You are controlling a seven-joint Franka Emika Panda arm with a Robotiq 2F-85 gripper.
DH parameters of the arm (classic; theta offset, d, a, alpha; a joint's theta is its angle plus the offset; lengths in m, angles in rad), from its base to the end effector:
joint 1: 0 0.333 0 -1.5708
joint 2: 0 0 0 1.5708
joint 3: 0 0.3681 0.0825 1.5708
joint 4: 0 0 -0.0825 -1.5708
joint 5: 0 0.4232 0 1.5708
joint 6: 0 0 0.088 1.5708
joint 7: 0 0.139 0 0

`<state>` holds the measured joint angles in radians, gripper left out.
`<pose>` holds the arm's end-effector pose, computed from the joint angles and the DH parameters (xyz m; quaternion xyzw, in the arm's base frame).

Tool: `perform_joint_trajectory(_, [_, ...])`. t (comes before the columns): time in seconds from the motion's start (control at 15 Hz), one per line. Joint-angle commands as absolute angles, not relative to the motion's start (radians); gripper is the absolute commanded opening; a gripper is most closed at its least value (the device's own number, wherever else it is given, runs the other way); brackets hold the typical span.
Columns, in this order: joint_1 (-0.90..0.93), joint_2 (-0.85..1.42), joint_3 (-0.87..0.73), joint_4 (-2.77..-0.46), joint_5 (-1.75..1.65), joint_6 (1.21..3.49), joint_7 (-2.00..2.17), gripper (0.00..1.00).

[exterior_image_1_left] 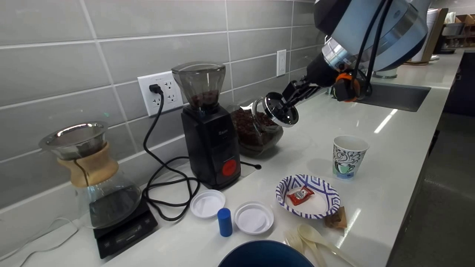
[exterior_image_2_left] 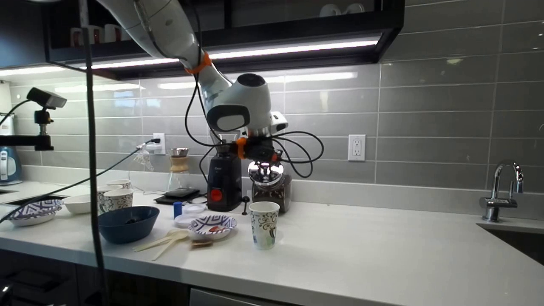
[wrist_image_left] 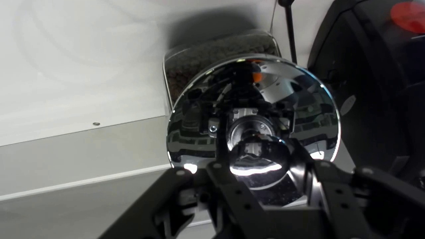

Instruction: Put the lid on the jar

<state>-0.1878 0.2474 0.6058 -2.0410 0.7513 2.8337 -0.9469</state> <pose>0.6410 0.2327 0.3964 -0.8823 -0.2959 -0.3110 0.1931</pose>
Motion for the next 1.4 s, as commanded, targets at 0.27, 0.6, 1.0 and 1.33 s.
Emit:
perform_joint_trajectory(0.27, [-0.222, 0.315, 0.667, -2.016, 0.883, 2.907, -1.07, 0.21])
perform_joint_trajectory(0.6, [-0.238, 0.341, 0.687, -2.0, 0.925, 2.927, -1.118, 0.21])
perform_joint_trajectory(1.0, [-0.226, 0.369, 0.679, -1.971, 0.906, 2.924, -1.106, 0.21])
perform_joint_trajectory(1.33, [-0.215, 0.399, 0.68, -1.948, 0.901, 2.931, -1.099, 0.21])
